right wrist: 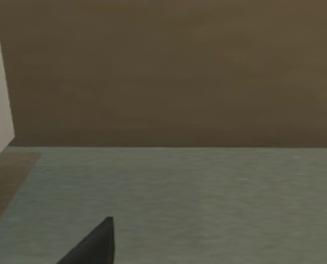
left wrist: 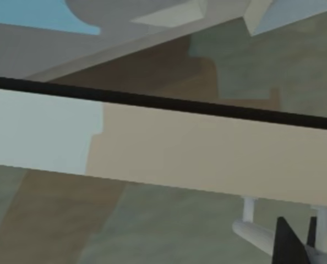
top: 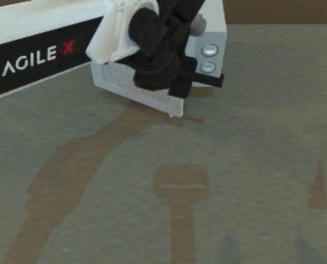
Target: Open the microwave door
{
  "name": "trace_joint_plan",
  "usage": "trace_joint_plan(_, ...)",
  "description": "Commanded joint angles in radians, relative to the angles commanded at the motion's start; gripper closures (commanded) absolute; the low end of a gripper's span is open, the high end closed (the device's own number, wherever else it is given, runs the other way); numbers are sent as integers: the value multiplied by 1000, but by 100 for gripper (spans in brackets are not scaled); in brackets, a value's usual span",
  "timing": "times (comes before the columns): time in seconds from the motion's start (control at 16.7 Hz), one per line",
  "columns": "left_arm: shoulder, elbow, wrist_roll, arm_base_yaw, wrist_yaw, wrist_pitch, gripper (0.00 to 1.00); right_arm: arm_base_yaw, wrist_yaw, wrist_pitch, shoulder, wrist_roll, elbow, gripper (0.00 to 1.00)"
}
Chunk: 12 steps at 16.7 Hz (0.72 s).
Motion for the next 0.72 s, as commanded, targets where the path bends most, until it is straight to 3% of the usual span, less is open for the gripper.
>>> trace_joint_plan(0.72, -68, -94, 94, 20, 52, 38, 100, 0, 0, 0, 0, 0, 0, 0)
